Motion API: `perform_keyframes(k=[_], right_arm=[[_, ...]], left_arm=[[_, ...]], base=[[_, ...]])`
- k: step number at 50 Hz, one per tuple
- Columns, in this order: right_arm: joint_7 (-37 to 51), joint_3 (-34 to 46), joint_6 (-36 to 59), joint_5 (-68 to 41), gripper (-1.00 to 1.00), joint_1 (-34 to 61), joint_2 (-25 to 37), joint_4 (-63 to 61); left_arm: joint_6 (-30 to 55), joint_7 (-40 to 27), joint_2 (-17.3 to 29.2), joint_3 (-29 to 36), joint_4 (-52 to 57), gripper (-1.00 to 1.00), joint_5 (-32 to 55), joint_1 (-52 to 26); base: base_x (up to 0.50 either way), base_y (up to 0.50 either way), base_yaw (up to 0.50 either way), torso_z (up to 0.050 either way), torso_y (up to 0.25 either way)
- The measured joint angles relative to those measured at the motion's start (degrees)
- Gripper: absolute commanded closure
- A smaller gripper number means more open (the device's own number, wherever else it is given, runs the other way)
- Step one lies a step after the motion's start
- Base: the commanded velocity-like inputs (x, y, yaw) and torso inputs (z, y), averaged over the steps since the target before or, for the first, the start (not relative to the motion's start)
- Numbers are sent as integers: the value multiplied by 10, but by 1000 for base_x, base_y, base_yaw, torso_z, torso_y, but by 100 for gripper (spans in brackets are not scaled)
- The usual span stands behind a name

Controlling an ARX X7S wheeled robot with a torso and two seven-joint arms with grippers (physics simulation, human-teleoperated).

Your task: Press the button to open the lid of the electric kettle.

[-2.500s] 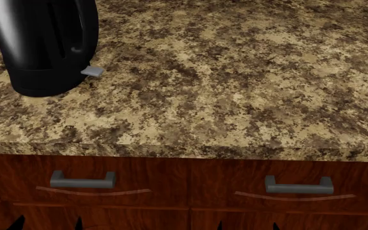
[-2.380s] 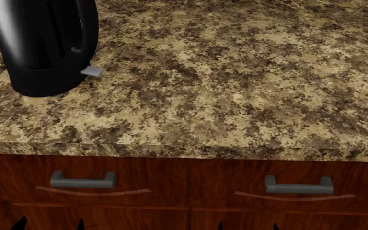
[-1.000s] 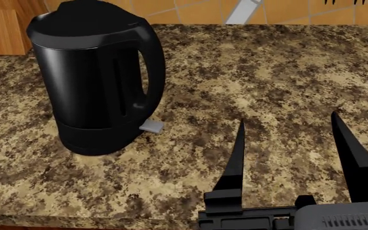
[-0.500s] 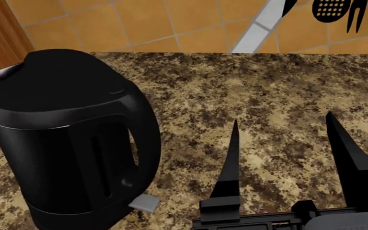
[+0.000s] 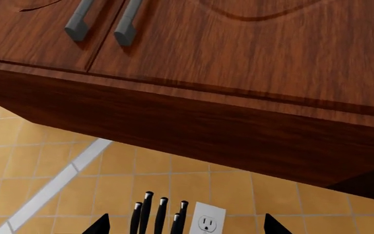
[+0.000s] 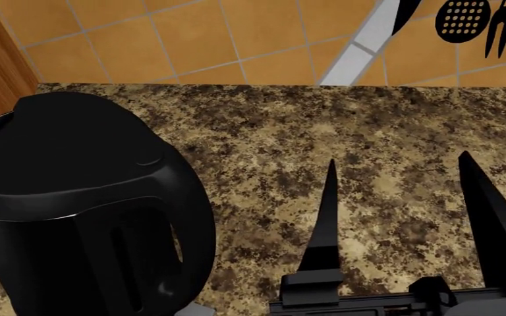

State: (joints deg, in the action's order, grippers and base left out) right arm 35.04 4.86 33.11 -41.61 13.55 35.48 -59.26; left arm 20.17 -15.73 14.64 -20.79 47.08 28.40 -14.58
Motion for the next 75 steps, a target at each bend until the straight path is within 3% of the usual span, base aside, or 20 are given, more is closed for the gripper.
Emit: perform_keyframes(k=[6, 10, 14, 24, 34, 37, 38, 46, 58, 75], right_arm=[[103, 61, -49, -107, -100, 88, 102, -3], [178, 107, -33, -252, -100, 238, 162, 11], [244, 160, 16, -412, -100, 419, 183, 60], [322, 302, 176, -707, -100, 798, 131, 297], [277, 417, 346, -867, -100, 1028, 19, 577], [255, 437, 391, -888, -100, 1070, -9, 643], [248, 442, 405, -894, 100, 1082, -18, 661], [198, 472, 483, -929, 100, 1138, -67, 759], [159, 518, 529, -968, 100, 1146, -103, 791], [9, 534, 555, -891, 100, 1154, -149, 798]], left_arm=[[-7, 2, 2, -6, -7, -100, 3, 1], [-6, 1, 5, -12, -11, -100, 7, 1], [-7, -4, 8, -14, -15, -100, -1, 0], [-10, -12, 15, -26, -22, -100, -4, -1], [-3, -20, 23, -46, -19, -100, 14, 0], [-2, -22, 25, -49, -18, -100, 16, 0], [-2, -22, 26, -49, -18, -100, 17, 0], [-2, -24, 29, -54, -17, -100, 22, 2], [2, -25, 34, -69, -13, -100, 55, 3], [2, -26, 39, -81, -9, -100, 83, 5]], base=[[0, 0, 0, 29, 23], [0, 0, 0, 0, 0], [0, 0, 0, 0, 0], [0, 0, 0, 0, 0], [0, 0, 0, 0, 0], [0, 0, 0, 0, 0], [0, 0, 0, 0, 0], [0, 0, 0, 0, 0], [0, 0, 0, 0, 0], [0, 0, 0, 0, 0]])
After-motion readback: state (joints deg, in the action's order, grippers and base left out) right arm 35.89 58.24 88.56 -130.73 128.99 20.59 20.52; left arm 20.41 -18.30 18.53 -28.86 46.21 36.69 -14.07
